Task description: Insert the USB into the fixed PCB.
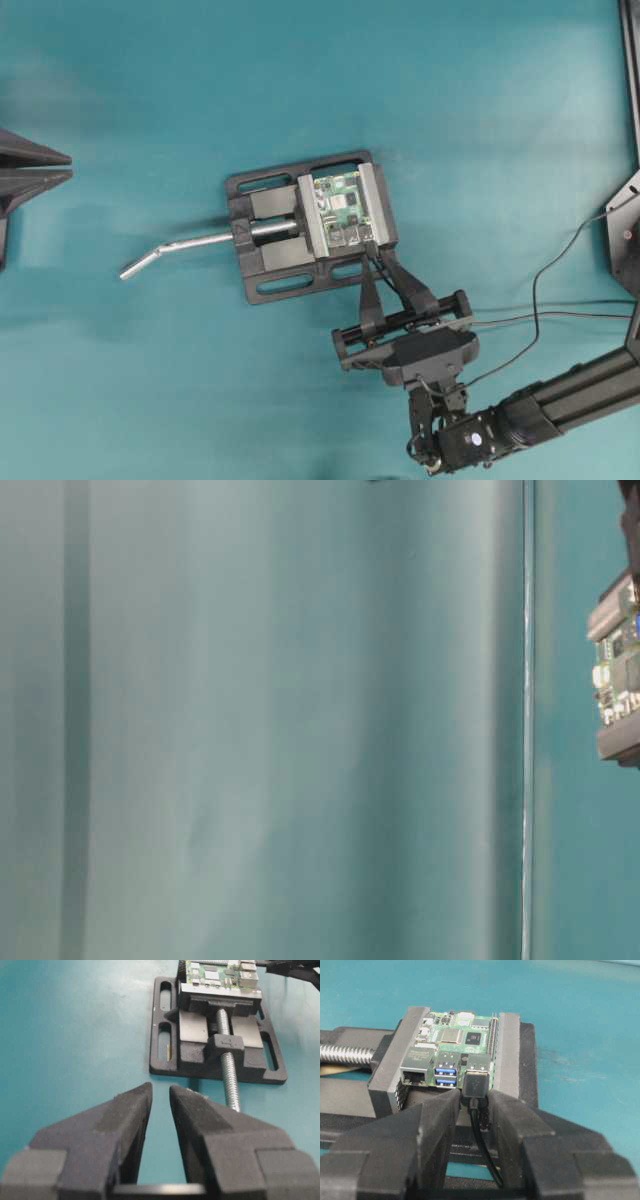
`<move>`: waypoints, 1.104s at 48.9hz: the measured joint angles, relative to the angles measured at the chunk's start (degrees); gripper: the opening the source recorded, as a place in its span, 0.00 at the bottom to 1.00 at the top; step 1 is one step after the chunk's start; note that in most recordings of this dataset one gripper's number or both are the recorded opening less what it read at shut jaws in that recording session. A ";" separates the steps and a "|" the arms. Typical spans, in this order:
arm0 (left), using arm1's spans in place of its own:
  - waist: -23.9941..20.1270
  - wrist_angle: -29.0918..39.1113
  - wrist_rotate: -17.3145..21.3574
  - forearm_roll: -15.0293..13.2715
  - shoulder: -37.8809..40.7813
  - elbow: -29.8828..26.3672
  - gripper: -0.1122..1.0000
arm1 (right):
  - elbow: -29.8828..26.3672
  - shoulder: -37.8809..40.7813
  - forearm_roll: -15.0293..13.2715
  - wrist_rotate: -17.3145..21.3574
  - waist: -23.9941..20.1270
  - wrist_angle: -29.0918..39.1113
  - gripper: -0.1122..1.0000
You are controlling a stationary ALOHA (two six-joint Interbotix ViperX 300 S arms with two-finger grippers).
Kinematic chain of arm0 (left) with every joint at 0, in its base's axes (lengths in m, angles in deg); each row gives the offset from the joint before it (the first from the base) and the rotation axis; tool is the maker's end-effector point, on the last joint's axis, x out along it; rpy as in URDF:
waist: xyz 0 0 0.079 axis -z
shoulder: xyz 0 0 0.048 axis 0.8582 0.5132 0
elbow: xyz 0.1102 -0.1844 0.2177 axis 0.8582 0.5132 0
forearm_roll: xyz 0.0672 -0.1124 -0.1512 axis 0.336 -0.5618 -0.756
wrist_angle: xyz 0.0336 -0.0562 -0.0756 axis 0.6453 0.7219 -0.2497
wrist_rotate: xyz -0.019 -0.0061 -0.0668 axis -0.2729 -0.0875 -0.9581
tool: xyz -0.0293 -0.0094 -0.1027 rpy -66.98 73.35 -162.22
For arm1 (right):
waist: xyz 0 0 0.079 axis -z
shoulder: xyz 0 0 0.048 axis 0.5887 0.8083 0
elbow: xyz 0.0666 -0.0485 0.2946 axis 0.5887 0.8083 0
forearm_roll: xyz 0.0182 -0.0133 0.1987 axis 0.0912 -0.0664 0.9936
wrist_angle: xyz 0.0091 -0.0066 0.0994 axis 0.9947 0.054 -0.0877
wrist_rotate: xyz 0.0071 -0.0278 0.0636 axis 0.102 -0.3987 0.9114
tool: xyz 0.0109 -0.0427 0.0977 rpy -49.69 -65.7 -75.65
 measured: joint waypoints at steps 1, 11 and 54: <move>0.09 0.00 0.00 -0.09 0.09 0.00 0.35 | 0.00 0.00 0.09 0.00 0.00 0.09 0.44; 0.00 0.00 0.00 0.00 0.09 0.00 0.35 | 1.23 -2.29 0.09 -0.62 -0.18 0.26 0.45; 0.09 0.00 0.00 -0.09 0.00 0.00 0.35 | 26.46 -26.54 -12.13 -5.54 -3.08 25.93 0.77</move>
